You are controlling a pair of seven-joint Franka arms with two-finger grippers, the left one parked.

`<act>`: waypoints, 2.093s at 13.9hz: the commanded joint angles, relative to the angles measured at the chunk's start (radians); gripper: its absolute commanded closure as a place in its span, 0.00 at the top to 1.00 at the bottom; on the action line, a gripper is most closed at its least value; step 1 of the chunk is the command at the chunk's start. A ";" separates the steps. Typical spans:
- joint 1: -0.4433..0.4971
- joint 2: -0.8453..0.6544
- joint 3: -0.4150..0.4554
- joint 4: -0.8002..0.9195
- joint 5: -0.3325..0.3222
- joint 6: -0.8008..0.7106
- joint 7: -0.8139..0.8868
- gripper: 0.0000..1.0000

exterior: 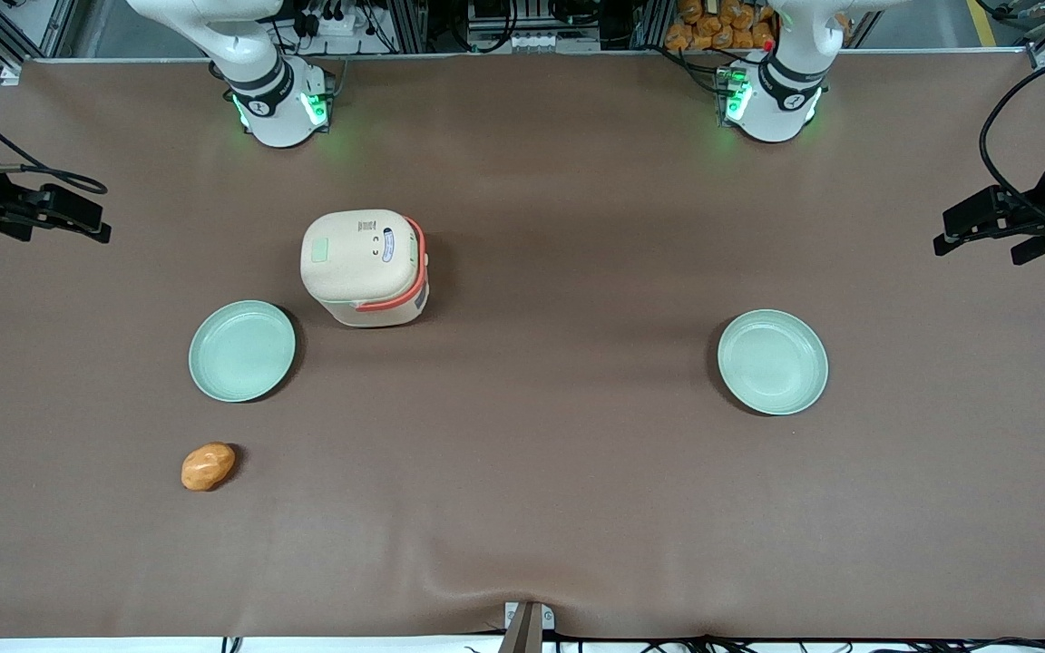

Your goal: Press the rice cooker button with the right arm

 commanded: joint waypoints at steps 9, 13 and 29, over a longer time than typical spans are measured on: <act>0.180 0.007 0.005 -0.014 0.000 -0.068 0.021 0.87; 0.312 0.042 0.004 -0.092 0.001 -0.046 0.024 0.27; 0.363 0.074 0.004 -0.494 0.093 0.267 0.094 0.00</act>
